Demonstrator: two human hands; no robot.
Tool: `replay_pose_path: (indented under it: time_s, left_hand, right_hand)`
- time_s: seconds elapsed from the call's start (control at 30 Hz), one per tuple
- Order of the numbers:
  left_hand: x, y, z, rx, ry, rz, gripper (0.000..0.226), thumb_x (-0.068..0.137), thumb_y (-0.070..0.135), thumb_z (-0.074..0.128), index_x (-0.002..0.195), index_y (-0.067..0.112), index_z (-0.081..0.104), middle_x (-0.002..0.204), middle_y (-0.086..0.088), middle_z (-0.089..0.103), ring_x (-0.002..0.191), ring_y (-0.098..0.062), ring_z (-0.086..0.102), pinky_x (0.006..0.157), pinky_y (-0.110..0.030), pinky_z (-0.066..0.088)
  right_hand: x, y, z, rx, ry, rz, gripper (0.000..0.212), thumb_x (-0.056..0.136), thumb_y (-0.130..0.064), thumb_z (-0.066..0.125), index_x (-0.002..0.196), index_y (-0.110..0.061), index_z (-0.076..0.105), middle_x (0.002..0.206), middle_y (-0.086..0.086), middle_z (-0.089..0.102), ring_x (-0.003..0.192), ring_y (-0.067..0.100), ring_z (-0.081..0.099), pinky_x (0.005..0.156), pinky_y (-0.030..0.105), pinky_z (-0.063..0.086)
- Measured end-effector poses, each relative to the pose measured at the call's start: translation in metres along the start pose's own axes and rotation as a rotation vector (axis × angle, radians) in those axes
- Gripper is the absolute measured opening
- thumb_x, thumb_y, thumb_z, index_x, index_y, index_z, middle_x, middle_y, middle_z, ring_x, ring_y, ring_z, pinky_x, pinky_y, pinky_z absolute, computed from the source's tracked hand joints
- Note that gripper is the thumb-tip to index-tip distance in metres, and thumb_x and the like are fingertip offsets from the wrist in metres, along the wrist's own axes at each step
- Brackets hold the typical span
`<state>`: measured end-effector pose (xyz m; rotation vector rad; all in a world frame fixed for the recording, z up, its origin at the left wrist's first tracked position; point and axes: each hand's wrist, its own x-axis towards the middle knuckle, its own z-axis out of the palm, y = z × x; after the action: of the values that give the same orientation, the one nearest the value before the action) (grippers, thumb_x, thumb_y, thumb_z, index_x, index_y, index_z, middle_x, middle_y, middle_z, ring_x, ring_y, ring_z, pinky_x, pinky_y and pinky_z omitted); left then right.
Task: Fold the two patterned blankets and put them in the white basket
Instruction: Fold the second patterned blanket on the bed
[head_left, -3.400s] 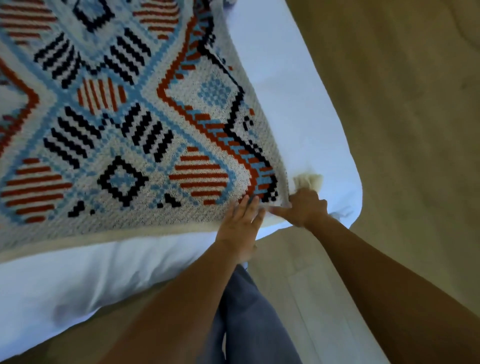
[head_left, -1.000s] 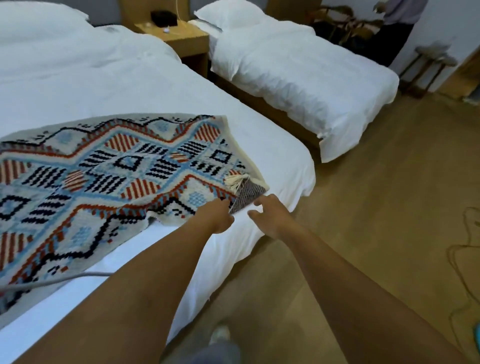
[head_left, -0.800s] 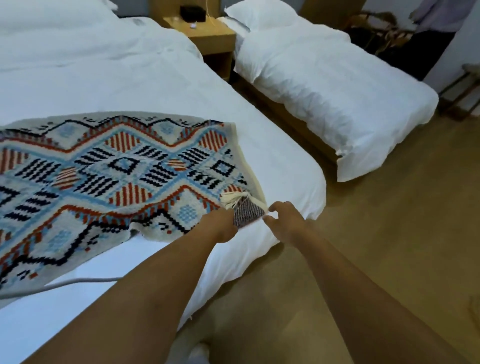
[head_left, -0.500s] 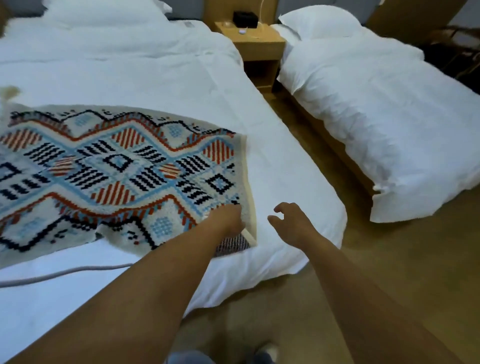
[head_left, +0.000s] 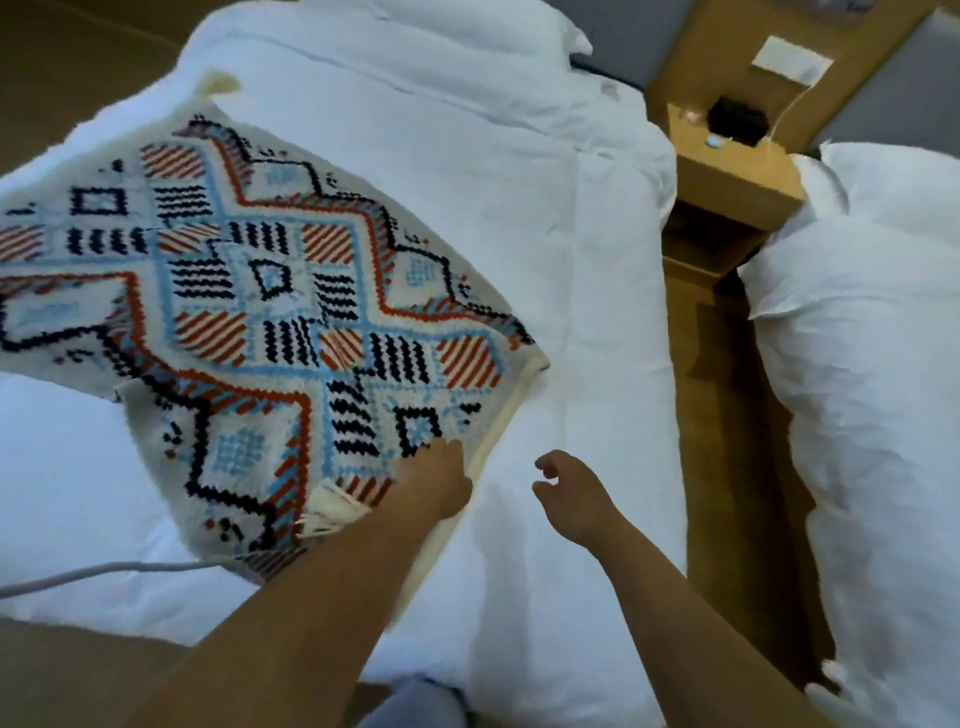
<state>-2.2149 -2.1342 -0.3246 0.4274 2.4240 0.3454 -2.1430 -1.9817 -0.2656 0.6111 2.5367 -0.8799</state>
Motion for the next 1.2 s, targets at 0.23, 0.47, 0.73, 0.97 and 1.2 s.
replay_pose_path:
  time_s: [0.23,0.47,0.73,0.97,1.2]
  left_hand:
    - [0.096,0.049,0.032,0.043,0.089,-0.235,0.073,0.094,0.039,0.042,0.148,0.014,-0.001,0.157,-0.009,-0.003,0.142,-0.032,0.008,0.109,-0.050,0.025]
    - [0.167,0.051,0.068,-0.060,0.221,-0.322,0.077,0.090,0.036,0.045,0.147,0.020,-0.004,0.157,-0.009,-0.009,0.143,-0.035,-0.004,0.112,-0.055,0.011]
    - [0.188,0.048,0.110,-0.056,0.369,-0.482,0.052,0.100,0.019,0.025,0.149,0.019,0.007,0.158,-0.001,0.011,0.145,-0.024,0.006,0.114,-0.044,0.015]
    - [0.171,0.121,0.096,-0.130,0.571,-0.397,0.040,0.091,0.008,0.047,0.131,0.008,0.048,0.128,-0.010,0.058,0.114,-0.030,0.053,0.087,-0.043,0.049]
    - [0.218,0.222,0.071,-0.122,0.512,-0.224,0.041,0.093,0.011,0.037,0.134,0.018,0.037,0.127,-0.003,0.054,0.106,-0.023,0.049,0.083,-0.035,0.047]
  right_hand:
    - [0.110,0.047,-0.036,0.220,-0.104,0.154,0.029,0.095,-0.018,0.046,0.097,0.007,0.060,0.089,0.012,0.058,0.080,0.021,0.051,0.066,0.029,0.038]
    - [0.237,0.062,-0.033,0.857,-0.185,0.535,0.053,0.098,-0.043,0.036,0.133,-0.005,0.040,0.101,0.016,0.060,0.093,0.028,0.056,0.082,0.037,0.042]
    - [0.340,0.040,-0.016,1.252,-0.535,0.445,0.040,0.095,-0.038,0.045,0.120,-0.011,0.059,0.124,0.014,0.062,0.117,0.033,0.055,0.103,0.051,0.040]
    - [0.369,0.040,-0.084,0.723,0.192,0.025,0.028,0.077,0.006,0.052,0.060,-0.016,0.052,0.061,-0.004,0.051,0.056,0.012,0.048,0.045,0.019,0.038]
    - [0.392,0.088,-0.193,0.651,0.465,-0.161,0.030,0.070,0.008,0.045,0.057,-0.017,0.052,0.062,-0.007,0.053,0.059,0.009,0.050,0.049,0.019,0.041]
